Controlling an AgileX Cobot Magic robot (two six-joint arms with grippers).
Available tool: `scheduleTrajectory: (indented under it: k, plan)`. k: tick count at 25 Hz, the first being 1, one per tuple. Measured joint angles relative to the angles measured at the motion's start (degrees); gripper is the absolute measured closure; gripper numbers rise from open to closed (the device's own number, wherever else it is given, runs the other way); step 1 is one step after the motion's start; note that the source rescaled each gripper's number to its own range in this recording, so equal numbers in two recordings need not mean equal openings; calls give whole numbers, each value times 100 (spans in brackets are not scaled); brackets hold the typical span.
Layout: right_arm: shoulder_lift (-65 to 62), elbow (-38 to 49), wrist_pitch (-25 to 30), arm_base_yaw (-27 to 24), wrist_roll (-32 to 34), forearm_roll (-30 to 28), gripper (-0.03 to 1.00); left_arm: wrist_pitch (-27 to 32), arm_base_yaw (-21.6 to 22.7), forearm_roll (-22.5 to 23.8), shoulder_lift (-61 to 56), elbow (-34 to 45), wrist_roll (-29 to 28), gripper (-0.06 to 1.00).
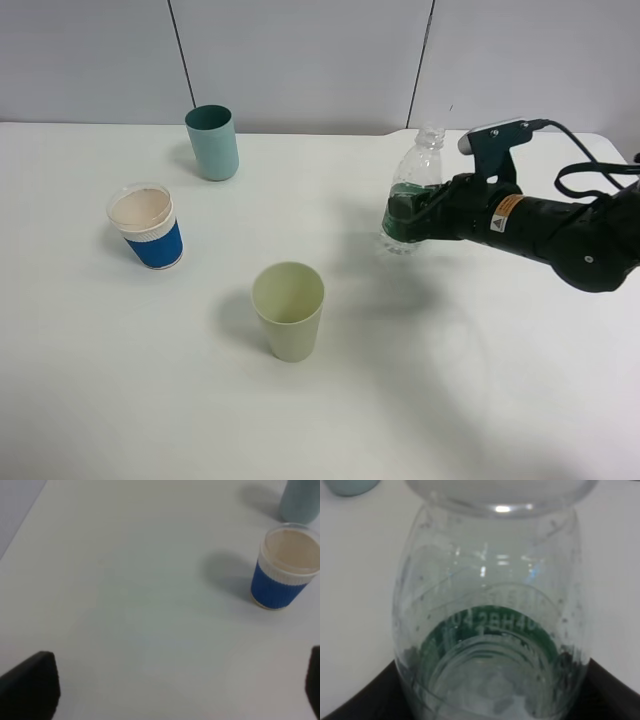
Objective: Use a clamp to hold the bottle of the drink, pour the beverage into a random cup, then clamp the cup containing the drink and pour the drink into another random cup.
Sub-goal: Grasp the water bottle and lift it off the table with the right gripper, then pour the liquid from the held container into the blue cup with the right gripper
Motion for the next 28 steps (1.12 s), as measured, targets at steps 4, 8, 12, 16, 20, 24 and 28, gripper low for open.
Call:
scheduleTrajectory:
  k: [4,8,12,16,20,24,28]
  plan:
    - [-478,-84,594,0,0,99,97,0,0,0,0,0,0,-6]
    - [-703,-624,1746,21,168,-212,97,0,0,0,0,0,0,-6]
    - [-717,-1379,2894,227,471,-788,97,0,0,0,0,0,0,-6]
    - [-717,-2015,3229,530,574,-1345,97,0,0,0,0,0,0,-6]
    - [-682,-2471,3451,783,878,-1823,97,0,0,0,0,0,0,-6]
    - [-248,-3456,4198,1251,1786,-2847,97,0,0,0,0,0,0,-6]
    - [234,-4146,4731,1725,2327,-3691,97,0,0,0,0,0,0,-6]
